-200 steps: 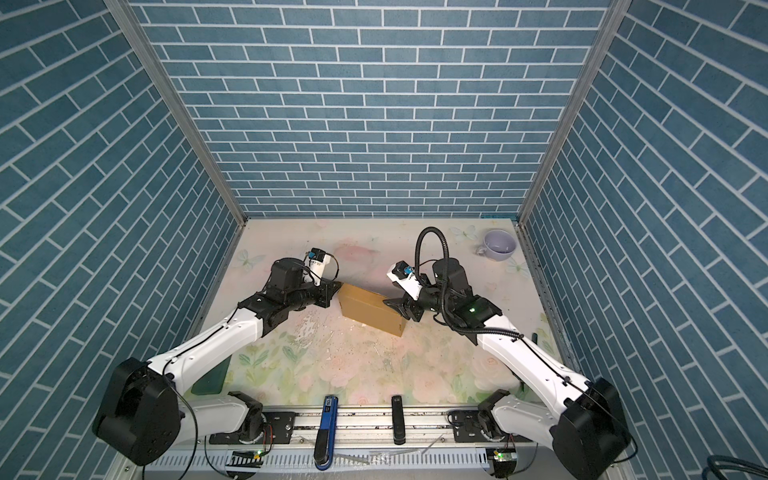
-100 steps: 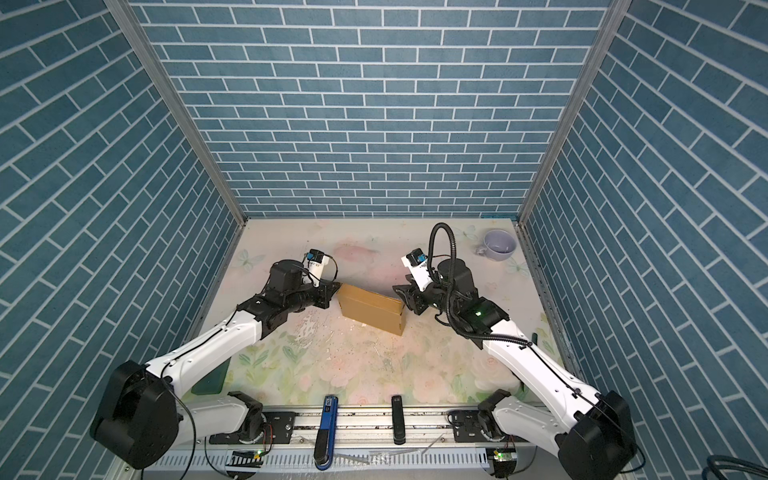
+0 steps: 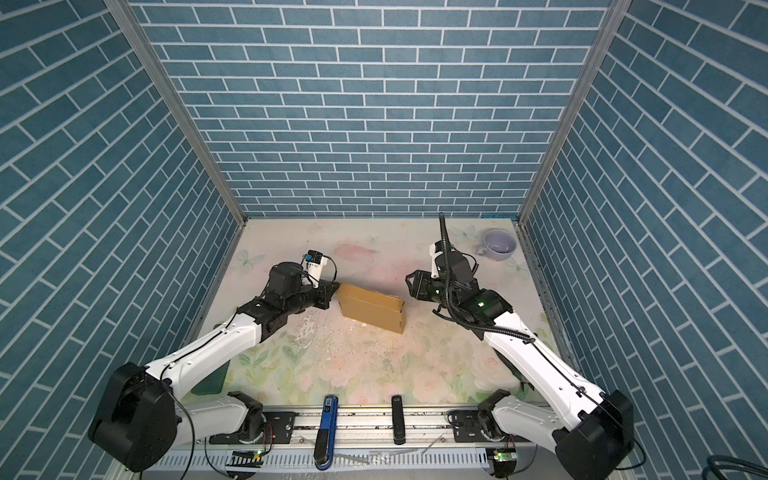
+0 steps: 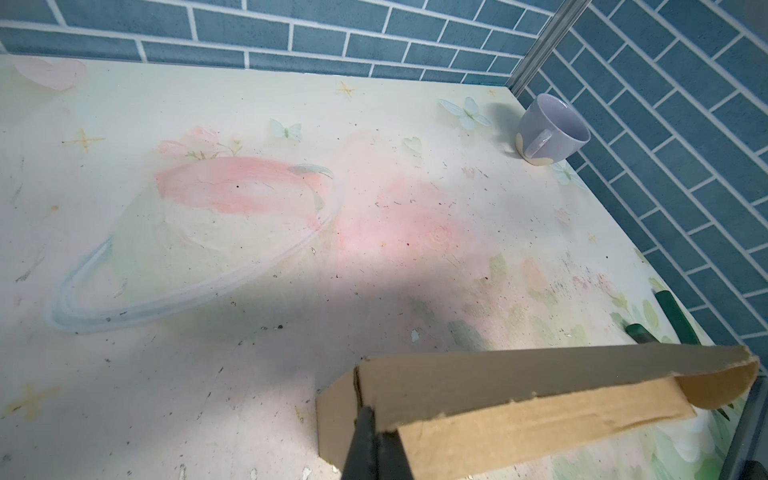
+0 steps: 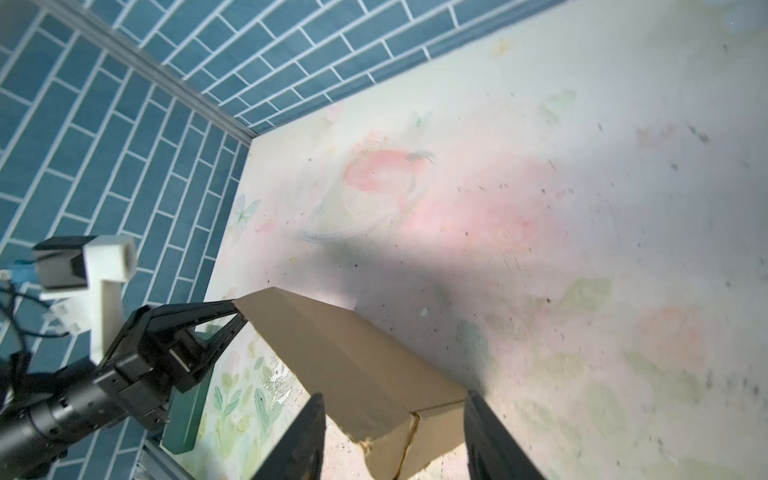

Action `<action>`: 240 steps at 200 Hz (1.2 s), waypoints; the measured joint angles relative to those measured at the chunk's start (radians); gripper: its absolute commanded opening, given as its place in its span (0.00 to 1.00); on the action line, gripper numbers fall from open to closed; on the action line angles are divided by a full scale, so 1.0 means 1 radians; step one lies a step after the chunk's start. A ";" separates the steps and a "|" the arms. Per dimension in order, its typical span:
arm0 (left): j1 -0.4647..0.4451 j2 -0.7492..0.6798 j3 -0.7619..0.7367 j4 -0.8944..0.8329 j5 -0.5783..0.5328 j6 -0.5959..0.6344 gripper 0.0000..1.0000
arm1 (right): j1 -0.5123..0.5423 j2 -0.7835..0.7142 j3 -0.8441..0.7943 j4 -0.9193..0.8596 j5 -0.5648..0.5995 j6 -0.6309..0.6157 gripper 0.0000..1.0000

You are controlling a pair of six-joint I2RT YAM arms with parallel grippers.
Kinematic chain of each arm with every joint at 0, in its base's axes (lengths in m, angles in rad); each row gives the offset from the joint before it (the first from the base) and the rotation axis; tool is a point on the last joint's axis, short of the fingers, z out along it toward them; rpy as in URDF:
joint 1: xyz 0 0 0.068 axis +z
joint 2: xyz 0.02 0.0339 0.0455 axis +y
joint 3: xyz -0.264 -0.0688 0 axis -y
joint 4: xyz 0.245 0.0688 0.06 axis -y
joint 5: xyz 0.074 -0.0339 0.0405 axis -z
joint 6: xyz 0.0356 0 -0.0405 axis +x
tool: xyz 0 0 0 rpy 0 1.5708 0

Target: Fold the paper box

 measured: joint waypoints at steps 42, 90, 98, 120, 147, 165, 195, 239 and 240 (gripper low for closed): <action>-0.005 -0.015 -0.027 0.028 -0.021 -0.014 0.02 | 0.000 0.021 0.002 -0.085 -0.003 0.172 0.59; -0.025 -0.029 -0.036 0.032 -0.051 -0.018 0.02 | 0.000 0.023 -0.008 -0.034 -0.053 0.315 0.60; -0.029 -0.030 -0.036 0.032 -0.056 -0.018 0.02 | 0.000 0.025 -0.009 -0.024 -0.061 0.332 0.60; -0.046 -0.032 -0.037 0.031 -0.074 -0.018 0.01 | -0.002 0.034 -0.019 0.012 -0.088 0.374 0.60; -0.066 -0.042 -0.045 0.033 -0.100 -0.016 0.02 | -0.003 0.058 -0.024 0.027 -0.120 0.404 0.59; -0.073 -0.043 -0.048 0.034 -0.117 -0.016 0.02 | -0.003 0.073 -0.025 0.031 -0.141 0.411 0.59; -0.080 -0.043 -0.050 0.040 -0.133 -0.015 0.02 | -0.005 0.092 -0.046 0.037 -0.180 0.418 0.57; -0.094 -0.043 -0.050 0.039 -0.156 -0.010 0.01 | -0.005 0.094 -0.116 0.059 -0.212 0.434 0.54; -0.094 -0.043 -0.050 0.039 -0.158 -0.010 0.02 | -0.005 0.094 -0.118 0.061 -0.212 0.435 0.54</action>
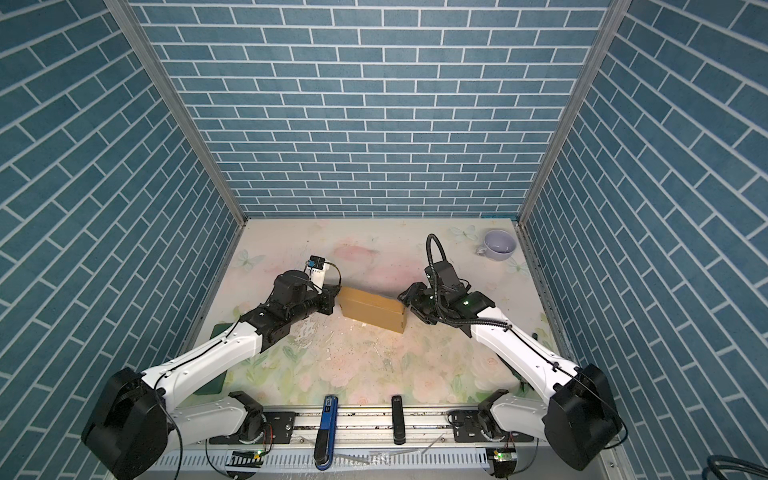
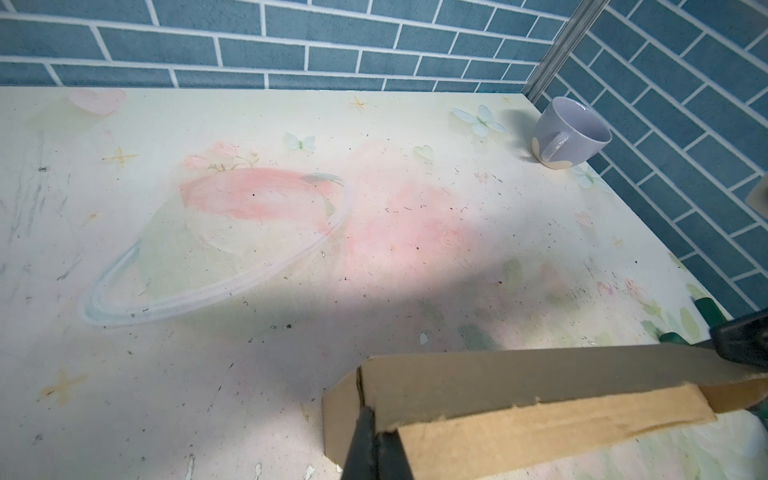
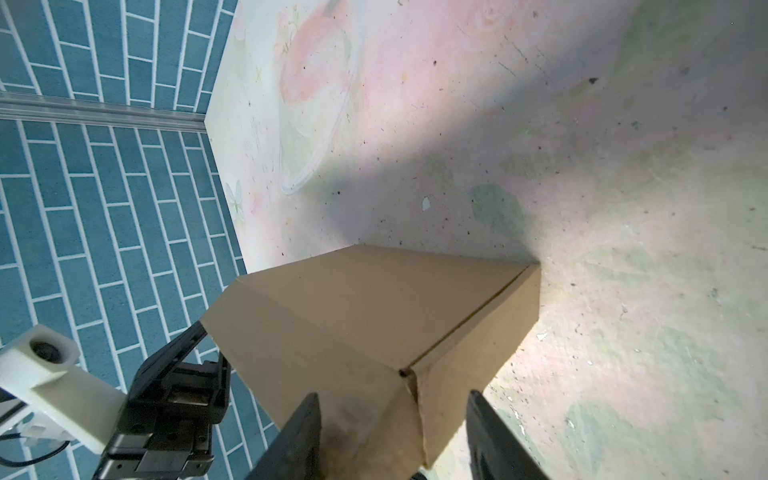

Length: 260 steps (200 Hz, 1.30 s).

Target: Fold the paper box

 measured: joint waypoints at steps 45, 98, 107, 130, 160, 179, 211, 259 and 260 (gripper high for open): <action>-0.014 0.000 0.000 0.000 -0.025 0.003 0.01 | 0.000 -0.014 -0.054 0.060 -0.005 0.022 0.52; -0.034 0.000 -0.016 0.024 -0.057 0.003 0.05 | -0.001 -0.029 -0.084 0.100 -0.004 0.032 0.50; -0.034 0.000 -0.021 0.033 -0.059 0.003 0.05 | -0.001 -0.029 -0.087 0.104 -0.003 0.035 0.50; -0.036 0.000 -0.035 0.058 -0.064 0.002 0.05 | -0.001 -0.029 -0.089 0.109 0.000 0.043 0.50; -0.038 0.000 -0.048 0.082 -0.068 0.001 0.06 | -0.001 -0.034 -0.088 0.100 0.018 0.040 0.50; -0.040 0.000 -0.055 0.095 -0.067 0.000 0.05 | -0.001 -0.035 -0.066 0.046 0.050 -0.002 0.52; -0.042 0.001 -0.067 0.119 -0.068 -0.005 0.05 | -0.001 -0.035 0.037 -0.092 0.142 -0.187 0.54; -0.043 0.002 -0.074 0.132 -0.068 -0.008 0.05 | 0.001 -0.035 0.195 -0.213 0.241 -0.577 0.54; -0.043 0.002 -0.074 0.132 -0.068 -0.008 0.05 | 0.001 -0.035 0.199 -0.217 0.241 -0.588 0.54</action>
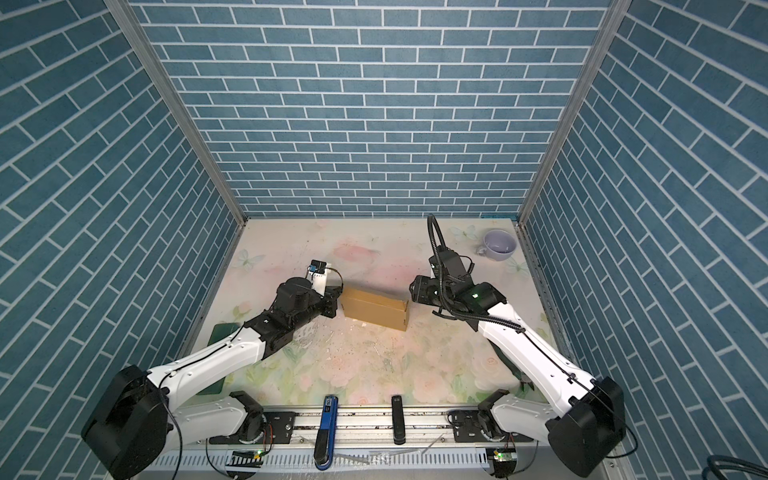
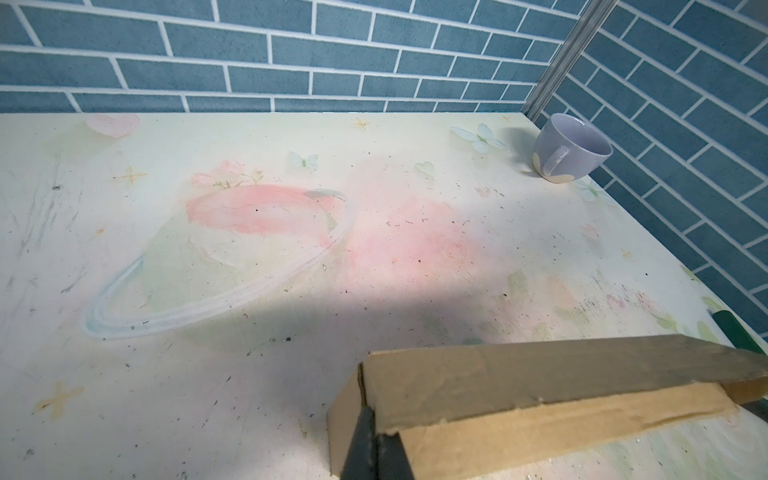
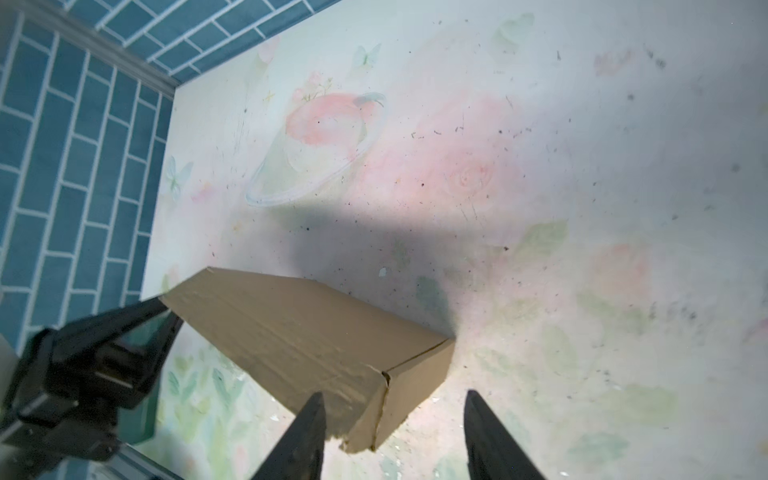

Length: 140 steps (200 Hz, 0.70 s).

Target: Fold the paper box

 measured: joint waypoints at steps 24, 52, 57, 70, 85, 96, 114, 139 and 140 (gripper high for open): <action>0.000 0.000 -0.002 0.002 0.000 0.000 0.05 | 0.020 0.000 0.061 -0.043 0.032 -0.190 0.54; 0.000 0.000 -0.003 0.006 -0.001 -0.001 0.05 | 0.084 0.000 0.086 -0.066 0.085 -0.394 0.58; 0.000 0.001 -0.003 0.007 -0.001 -0.001 0.05 | 0.099 0.000 0.086 -0.071 0.091 -0.426 0.59; -0.001 0.005 -0.003 0.012 -0.002 -0.001 0.05 | 0.142 0.003 0.086 -0.084 0.117 -0.511 0.61; -0.001 0.010 -0.003 0.018 -0.003 -0.001 0.05 | 0.195 0.010 0.087 -0.093 0.155 -0.603 0.63; -0.001 0.011 -0.003 0.021 -0.003 -0.002 0.05 | 0.230 0.023 0.087 -0.097 0.184 -0.656 0.64; -0.002 0.011 -0.005 0.026 -0.003 -0.005 0.05 | 0.285 0.059 0.087 -0.098 0.235 -0.735 0.66; -0.003 0.011 -0.011 0.038 -0.003 -0.011 0.05 | 0.340 0.109 0.087 -0.098 0.293 -0.817 0.67; -0.003 0.011 -0.011 0.038 -0.003 -0.011 0.05 | 0.342 0.112 0.087 -0.097 0.296 -0.821 0.67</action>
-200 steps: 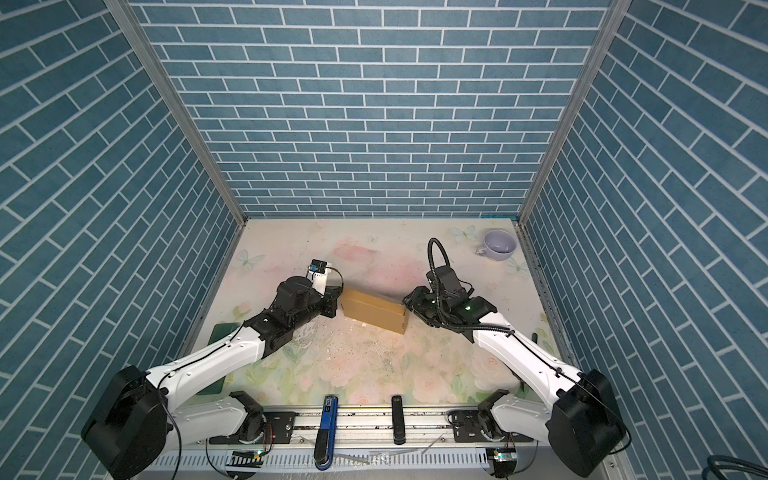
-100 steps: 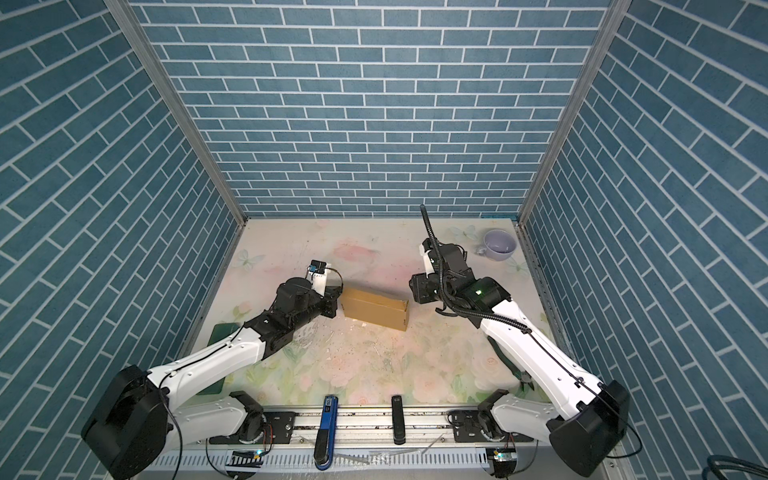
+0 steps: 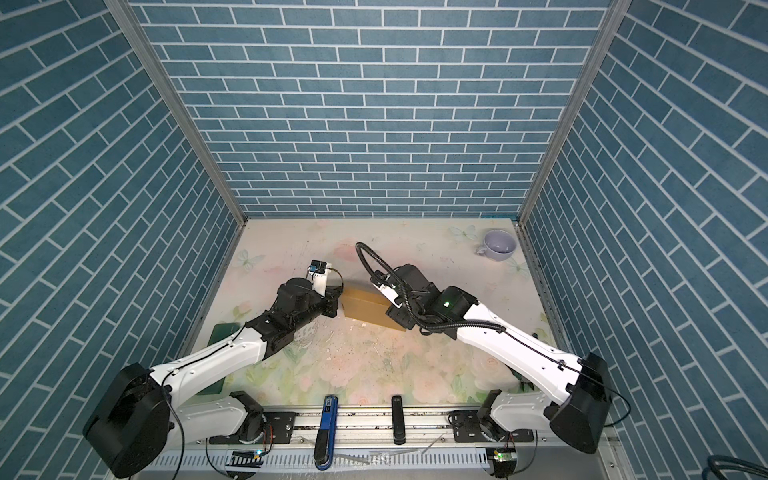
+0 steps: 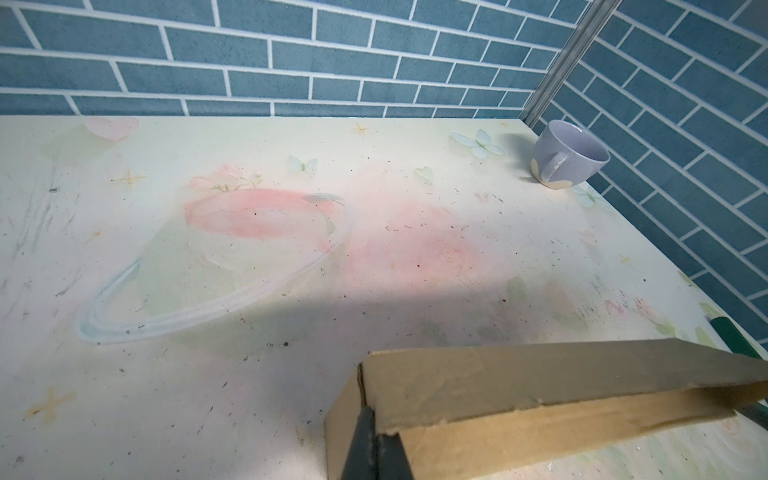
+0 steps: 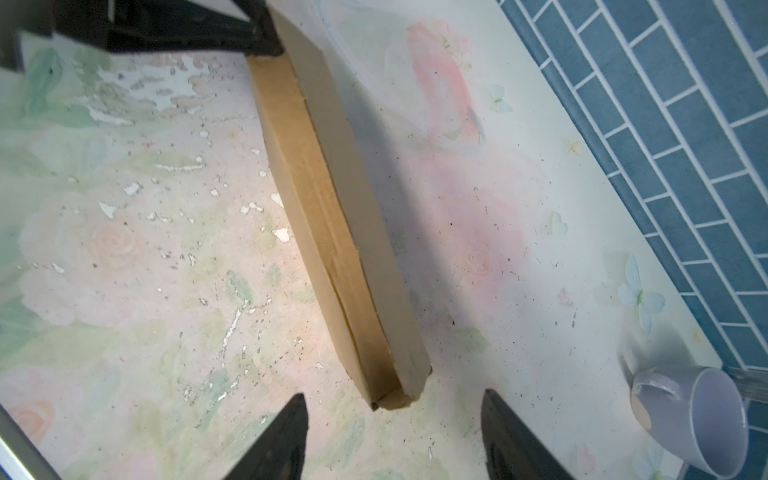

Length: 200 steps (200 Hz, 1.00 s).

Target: Fold the paper box

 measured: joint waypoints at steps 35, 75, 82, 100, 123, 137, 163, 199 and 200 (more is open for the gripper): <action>0.000 0.000 -0.012 0.020 0.000 -0.007 0.05 | 0.029 0.052 0.008 0.005 0.047 -0.083 0.67; -0.001 0.000 -0.016 0.029 -0.001 -0.008 0.05 | 0.033 0.107 0.031 0.026 0.076 -0.151 0.66; -0.001 0.000 -0.018 0.031 -0.001 -0.009 0.05 | 0.034 0.116 0.033 0.029 0.080 -0.162 0.66; -0.001 0.000 -0.022 0.038 -0.001 -0.011 0.05 | 0.035 0.142 0.041 0.032 0.087 -0.180 0.65; -0.002 -0.002 -0.027 0.046 -0.001 -0.012 0.05 | 0.036 0.159 0.042 0.043 0.089 -0.198 0.63; -0.002 -0.002 -0.027 0.047 -0.001 -0.012 0.05 | 0.036 0.163 0.042 0.051 0.089 -0.202 0.62; -0.002 -0.002 -0.028 0.049 -0.001 -0.012 0.05 | 0.036 0.171 0.042 0.064 0.091 -0.211 0.60; -0.002 -0.002 -0.029 0.051 -0.001 -0.015 0.05 | 0.036 0.190 0.042 0.084 0.094 -0.225 0.59; -0.002 -0.002 -0.029 0.051 -0.001 -0.015 0.05 | 0.036 0.191 0.042 0.084 0.094 -0.225 0.59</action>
